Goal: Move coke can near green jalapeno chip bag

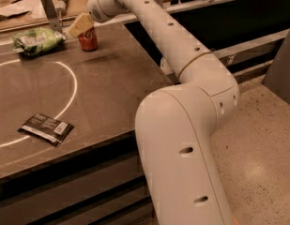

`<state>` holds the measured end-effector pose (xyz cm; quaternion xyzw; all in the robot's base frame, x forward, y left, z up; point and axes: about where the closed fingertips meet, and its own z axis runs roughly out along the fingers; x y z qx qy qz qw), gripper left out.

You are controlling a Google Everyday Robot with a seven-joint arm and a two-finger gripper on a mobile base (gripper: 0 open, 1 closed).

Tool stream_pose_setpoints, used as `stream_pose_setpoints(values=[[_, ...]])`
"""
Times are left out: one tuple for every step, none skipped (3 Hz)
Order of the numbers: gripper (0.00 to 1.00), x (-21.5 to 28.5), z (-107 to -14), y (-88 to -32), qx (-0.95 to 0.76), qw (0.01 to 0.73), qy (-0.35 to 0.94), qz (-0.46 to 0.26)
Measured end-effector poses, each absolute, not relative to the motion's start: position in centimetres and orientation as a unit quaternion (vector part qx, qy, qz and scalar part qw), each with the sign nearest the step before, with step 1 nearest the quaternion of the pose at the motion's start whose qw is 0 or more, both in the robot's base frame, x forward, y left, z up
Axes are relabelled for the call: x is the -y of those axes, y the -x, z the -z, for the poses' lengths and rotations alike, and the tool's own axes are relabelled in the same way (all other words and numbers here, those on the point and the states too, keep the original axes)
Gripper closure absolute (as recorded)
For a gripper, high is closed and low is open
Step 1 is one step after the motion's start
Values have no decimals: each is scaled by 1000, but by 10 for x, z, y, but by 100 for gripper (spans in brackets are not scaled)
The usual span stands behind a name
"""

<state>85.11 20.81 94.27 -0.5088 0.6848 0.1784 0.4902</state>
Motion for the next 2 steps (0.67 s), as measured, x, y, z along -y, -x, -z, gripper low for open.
stream_pose_setpoints(values=[[0,-174,-952,-840,-672,492,517,-196],[0,-150,-954,-825,-657,483,537,-216]])
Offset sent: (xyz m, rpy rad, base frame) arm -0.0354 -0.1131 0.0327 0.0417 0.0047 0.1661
